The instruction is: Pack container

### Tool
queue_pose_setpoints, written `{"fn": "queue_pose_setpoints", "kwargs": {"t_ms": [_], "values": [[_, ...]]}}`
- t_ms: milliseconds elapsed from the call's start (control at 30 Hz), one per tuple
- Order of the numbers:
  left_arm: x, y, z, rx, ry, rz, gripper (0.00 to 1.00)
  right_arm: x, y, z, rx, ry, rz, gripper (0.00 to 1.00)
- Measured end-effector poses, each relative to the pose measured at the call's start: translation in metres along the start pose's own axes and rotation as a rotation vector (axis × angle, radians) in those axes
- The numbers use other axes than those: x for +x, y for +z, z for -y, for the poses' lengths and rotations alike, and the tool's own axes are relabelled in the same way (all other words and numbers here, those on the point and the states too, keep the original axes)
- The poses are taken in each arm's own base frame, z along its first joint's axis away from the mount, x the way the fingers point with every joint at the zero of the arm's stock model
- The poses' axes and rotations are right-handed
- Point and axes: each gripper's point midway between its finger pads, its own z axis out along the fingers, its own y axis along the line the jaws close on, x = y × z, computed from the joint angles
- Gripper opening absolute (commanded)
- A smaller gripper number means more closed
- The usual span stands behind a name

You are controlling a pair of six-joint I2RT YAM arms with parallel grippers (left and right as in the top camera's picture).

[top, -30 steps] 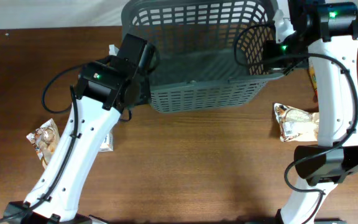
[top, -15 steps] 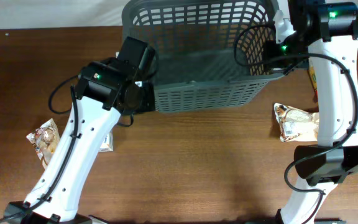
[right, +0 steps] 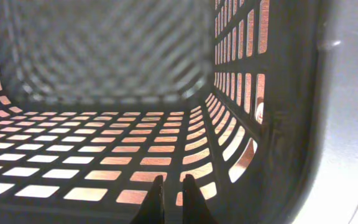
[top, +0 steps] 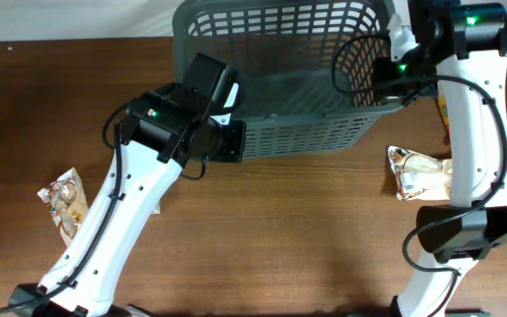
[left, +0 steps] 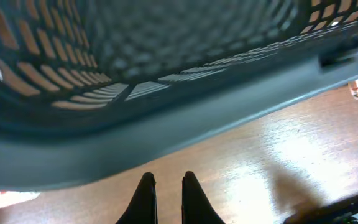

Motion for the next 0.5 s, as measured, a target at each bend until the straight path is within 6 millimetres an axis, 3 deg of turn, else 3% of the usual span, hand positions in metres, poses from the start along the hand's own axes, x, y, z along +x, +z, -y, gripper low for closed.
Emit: {"fn": "queue_pose_setpoints", "kwargs": {"t_ms": [500], "values": [[-0.0097,-0.0002,0.0021,0.007,0.016,0.040,0.02,0.0008,0.0000,0.0000,0.000,0.001,-0.003,0.04]]}}
